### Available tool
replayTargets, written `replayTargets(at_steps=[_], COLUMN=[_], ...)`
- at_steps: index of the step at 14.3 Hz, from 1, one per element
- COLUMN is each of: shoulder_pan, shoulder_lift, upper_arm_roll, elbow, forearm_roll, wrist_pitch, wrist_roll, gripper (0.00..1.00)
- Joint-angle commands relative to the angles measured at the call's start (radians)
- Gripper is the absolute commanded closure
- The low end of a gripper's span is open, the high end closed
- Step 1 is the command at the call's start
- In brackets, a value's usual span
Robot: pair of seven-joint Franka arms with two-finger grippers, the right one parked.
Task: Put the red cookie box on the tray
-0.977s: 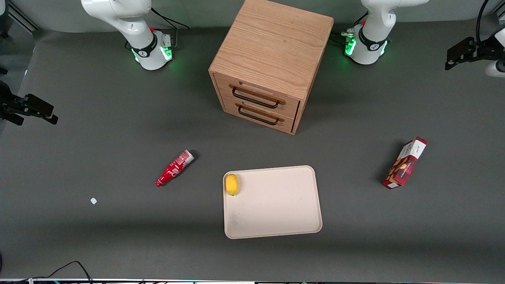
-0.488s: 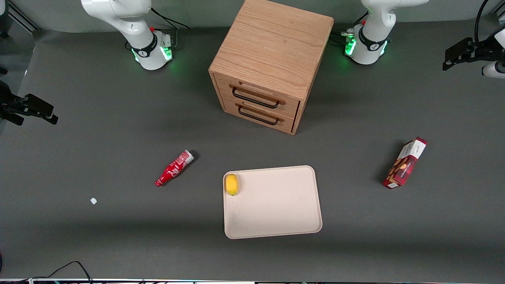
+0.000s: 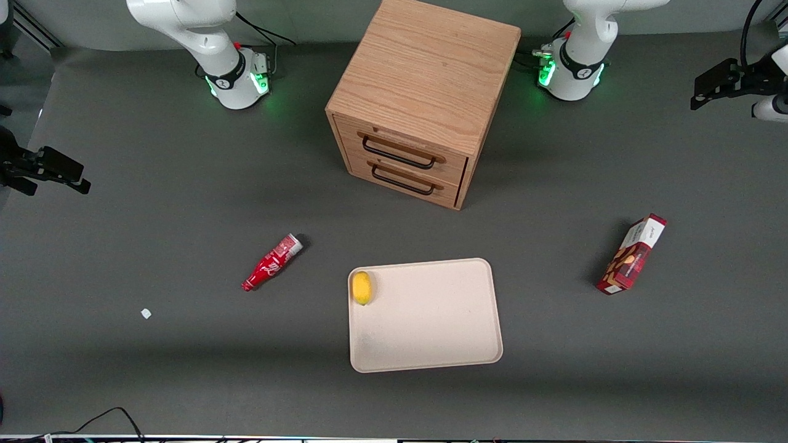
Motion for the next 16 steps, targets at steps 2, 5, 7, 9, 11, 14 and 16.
replayTargets(at_steps=[2, 5, 7, 9, 11, 14, 16], shoulder_pan=[0.022, 0.022, 0.023, 0.025, 0.028, 0.028, 0.028], shoulder_lift=[0.092, 0.178, 0.239, 0.305, 0.355, 0.396, 0.428], upper_arm_roll=[0.019, 0.100, 0.114, 0.119, 0.121, 0.121, 0.118], elbow=[0.135, 0.157, 0.121, 0.060, -0.045, -0.232, -0.303], forearm_roll=[0.007, 0.024, 0.024, 0.013, -0.025, -0.088, -0.093], wrist_pitch=[-0.009, 0.030, 0.089, 0.168, 0.291, 0.560, 0.700], wrist_roll=[0.115, 0.305, 0.425, 0.519, 0.551, 0.602, 0.614], gripper=[0.00, 0.00, 0.00, 0.00, 0.00, 0.00, 0.00])
